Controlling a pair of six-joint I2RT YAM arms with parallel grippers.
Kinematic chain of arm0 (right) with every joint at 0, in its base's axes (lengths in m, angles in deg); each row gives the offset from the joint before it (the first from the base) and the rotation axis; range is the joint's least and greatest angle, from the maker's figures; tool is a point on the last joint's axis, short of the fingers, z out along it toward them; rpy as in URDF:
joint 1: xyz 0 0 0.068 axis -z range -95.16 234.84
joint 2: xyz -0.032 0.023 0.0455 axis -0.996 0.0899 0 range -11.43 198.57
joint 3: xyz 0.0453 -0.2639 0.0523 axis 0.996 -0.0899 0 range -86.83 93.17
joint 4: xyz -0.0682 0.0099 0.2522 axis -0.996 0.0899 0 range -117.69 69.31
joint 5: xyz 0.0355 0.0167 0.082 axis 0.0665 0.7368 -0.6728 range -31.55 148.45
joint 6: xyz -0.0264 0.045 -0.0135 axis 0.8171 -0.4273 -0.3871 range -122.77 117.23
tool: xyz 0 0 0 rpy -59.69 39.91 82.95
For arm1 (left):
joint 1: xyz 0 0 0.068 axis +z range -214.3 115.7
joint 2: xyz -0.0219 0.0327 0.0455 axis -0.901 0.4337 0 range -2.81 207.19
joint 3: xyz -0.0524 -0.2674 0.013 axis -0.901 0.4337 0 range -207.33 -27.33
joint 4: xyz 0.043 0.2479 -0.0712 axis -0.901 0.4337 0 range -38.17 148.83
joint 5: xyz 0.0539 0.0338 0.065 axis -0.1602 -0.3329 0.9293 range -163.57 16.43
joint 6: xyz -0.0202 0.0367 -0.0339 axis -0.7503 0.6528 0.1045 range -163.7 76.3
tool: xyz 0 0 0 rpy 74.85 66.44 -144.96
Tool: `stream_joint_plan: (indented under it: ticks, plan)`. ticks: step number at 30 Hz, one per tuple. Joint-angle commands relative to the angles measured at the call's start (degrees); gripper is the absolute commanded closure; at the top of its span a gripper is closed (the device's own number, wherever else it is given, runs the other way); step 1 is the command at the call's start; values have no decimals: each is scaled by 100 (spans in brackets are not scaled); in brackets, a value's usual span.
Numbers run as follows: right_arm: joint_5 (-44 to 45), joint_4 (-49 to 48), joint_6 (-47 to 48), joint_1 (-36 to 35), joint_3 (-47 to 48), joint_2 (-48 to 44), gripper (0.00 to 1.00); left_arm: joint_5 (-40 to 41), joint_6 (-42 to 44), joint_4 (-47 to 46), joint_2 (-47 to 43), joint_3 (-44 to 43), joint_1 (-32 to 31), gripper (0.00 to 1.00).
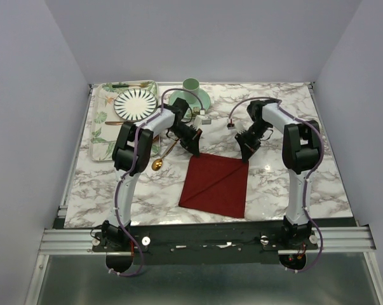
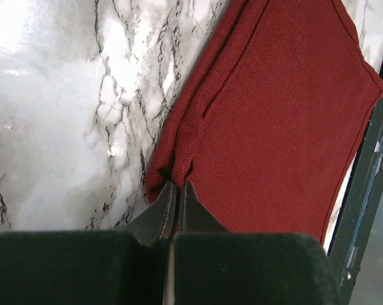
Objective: Fold the napkin into a case and place the utensils inside
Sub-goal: Pick up the upper triangle-folded napkin from the center of the board, then turn over the upper triangle folded napkin at the center of the board.
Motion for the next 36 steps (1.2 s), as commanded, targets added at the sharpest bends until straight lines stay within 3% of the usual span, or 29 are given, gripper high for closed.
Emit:
stream_joint_plan:
  ticks: [1,7,11,16,18,21,25,29,36]
  plan:
    - [209,-316,121,-27,74,-689,99,-247,-55,-198,-671,41,76,100]
    - [542,-712,217,-9,293,-1339,99,-230,-371,-681,-1102,-696,331,100]
    - [868,-1098,296,52,872,-1516,99,-55,-486,-909,-988,-1950,445,100]
    - [1009,-1555,498,201,1806,-1709,99,-1,294,-1595,-1224,-2333,489,100]
    - [966,-2143,743,201,1535,-2128,100,-115,890,-1918,-1575,-1851,481,100]
    - [851,-3092,1059,140,297,-2805,99,-308,1577,-2166,-2112,-718,463,100]
    - [1000,-3901,1754,-123,-1636,-3710,99,-389,3113,-2071,-2797,995,244,100]
    - [1202,-4613,2440,-614,-4006,-4626,99,-117,4081,-1842,-3508,2892,-151,100]
    - [1501,-5335,3144,-1389,-6207,-5848,99,429,4559,-1938,-4055,4373,-705,100]
